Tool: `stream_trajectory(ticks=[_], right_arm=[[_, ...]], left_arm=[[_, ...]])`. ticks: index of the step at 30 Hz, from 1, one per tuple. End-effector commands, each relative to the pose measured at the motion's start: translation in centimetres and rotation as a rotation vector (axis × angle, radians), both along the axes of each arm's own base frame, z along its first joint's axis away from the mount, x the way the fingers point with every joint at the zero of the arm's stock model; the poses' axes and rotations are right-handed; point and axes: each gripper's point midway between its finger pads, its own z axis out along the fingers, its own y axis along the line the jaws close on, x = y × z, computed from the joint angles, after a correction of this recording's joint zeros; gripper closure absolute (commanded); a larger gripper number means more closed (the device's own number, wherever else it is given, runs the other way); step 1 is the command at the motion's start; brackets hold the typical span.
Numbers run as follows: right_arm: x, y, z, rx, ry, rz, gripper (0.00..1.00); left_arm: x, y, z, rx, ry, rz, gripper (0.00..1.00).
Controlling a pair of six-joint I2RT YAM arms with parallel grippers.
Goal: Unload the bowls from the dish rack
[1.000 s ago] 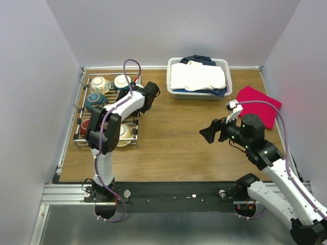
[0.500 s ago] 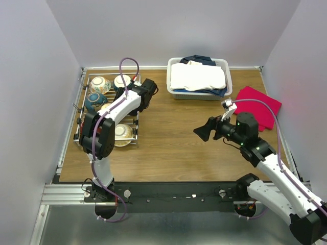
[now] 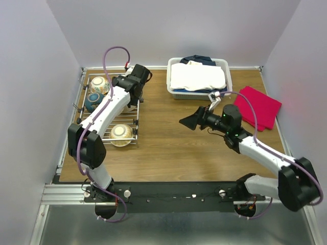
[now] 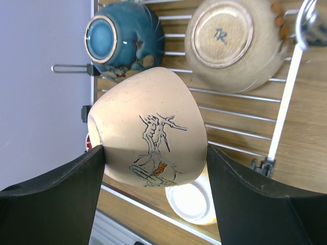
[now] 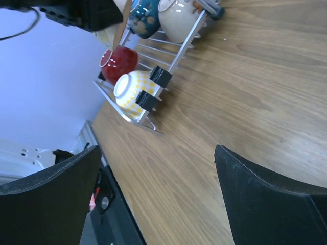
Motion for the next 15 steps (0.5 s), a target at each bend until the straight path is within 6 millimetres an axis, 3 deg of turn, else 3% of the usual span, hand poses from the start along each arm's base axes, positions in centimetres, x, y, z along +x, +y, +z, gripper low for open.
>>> stream_trajectory(ticks=[1,2,5,6,8,9,11,13,15], right_arm=[[0.9,3.2,3.2,0.165,-0.014,0.119,0.00],[1.6,3.7,2.6,0.176,-0.007,0.127,0.00],[2.3,5.0,3.8,0.232,-0.030,0.159,0.00],[2.7,5.5,2.8,0.231,-0.006,0.169,0.00],[3.1,6.7,3.8,0.264,-0.033,0.201,0.00],[3.5,7.3,2.8,0.263,-0.010,0.215,0.00],[3.7,8.3,4.0,0.306,-0.044,0.241,0.00],[4.2,9.3,2.8,0.325,0.010,0.255,0.00],[4.8,10.3,3.3,0.352,0.002,0.285,0.00]], left_arm=[[-0.1,-0.2,3.5,-0.093,-0.077,-0.022,0.59],[-0.1,-0.1,3.7,-0.104,-0.084,-0.018,0.59],[-0.2,-0.4,4.3,-0.154,-0.108,-0.021,0.60],[-0.2,-0.4,4.6,-0.176,-0.121,-0.018,0.61],[-0.2,-1.0,4.8,-0.226,-0.133,-0.030,0.62],[-0.3,-1.1,5.2,-0.246,-0.149,-0.028,0.62],[-0.2,-1.8,5.5,-0.298,-0.164,-0.036,0.62],[-0.2,-2.2,6.0,-0.332,-0.185,-0.041,0.63],[-0.2,-2.6,6.4,-0.370,-0.206,-0.040,0.64]])
